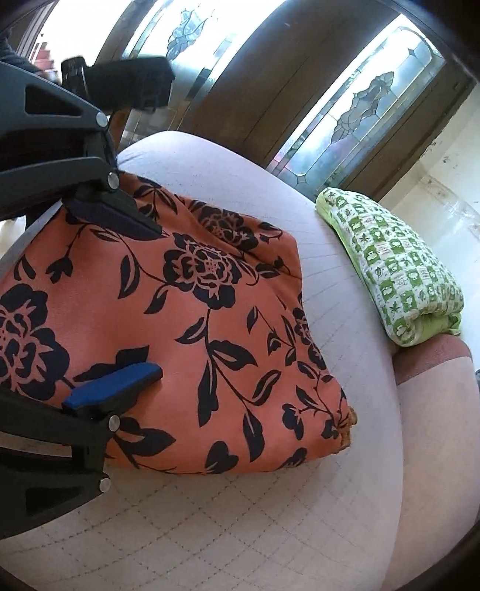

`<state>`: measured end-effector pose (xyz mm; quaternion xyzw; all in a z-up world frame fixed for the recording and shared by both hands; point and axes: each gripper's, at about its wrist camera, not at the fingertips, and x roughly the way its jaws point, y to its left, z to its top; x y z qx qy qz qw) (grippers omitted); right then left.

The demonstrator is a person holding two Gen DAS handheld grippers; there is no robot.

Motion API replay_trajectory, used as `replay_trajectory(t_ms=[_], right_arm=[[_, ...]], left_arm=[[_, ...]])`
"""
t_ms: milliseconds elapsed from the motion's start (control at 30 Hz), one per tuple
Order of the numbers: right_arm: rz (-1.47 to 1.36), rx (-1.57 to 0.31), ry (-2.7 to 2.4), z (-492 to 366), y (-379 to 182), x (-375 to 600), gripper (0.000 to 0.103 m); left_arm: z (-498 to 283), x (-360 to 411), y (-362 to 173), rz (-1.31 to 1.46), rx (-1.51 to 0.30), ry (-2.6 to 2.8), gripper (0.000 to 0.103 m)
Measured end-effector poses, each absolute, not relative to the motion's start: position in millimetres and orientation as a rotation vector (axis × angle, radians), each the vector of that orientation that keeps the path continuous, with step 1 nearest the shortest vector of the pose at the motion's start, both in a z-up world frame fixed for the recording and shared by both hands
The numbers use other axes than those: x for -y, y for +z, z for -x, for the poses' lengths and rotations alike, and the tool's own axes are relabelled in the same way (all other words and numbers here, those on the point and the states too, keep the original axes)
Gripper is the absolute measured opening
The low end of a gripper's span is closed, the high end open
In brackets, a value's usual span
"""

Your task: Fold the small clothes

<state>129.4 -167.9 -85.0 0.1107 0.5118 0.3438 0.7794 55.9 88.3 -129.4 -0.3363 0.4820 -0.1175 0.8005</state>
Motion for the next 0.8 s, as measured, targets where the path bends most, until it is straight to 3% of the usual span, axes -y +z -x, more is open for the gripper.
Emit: replay_trajectory(t_ms=[33,67,167,233,300,433,500,567,800], right_arm=[[-0.249,-1.112,0.742,-135,-88,166,0.072],[-0.258,-1.120,0.744,-136,-87,167,0.072],[-0.268,-1.128,0.744,-141,-91,162,0.072],[-0.266,-1.131,0.749,-140,-95,164,0.072],[-0.262,-1.131,0.759,-139,-97,164,0.072],[-0.264,-1.134,0.771,-141,-99,167,0.073],[-0.283,-1.137,0.774,-143,-100,170,0.073],[-0.289,-1.139,0.782,-143,-101,172,0.073],[-0.321,-1.142,0.812,-144,-102,179,0.073]], left_arm=[[-57,-90,-131,0.747,-1.045,-0.250,0.038],[-55,-92,-130,0.752,-1.044,-0.239,0.019],[-47,-88,-115,0.671,-0.979,-0.240,0.016],[-51,-98,-147,0.783,-1.063,-0.224,0.016],[-51,-107,-158,0.891,-1.063,-0.246,0.019],[-60,-90,-115,0.668,-1.030,-0.246,0.027],[-73,-91,-98,0.650,-0.981,-0.260,0.049],[-93,-96,-90,0.607,-0.937,-0.234,0.057],[-194,-116,-120,0.641,-1.010,-0.217,0.056]])
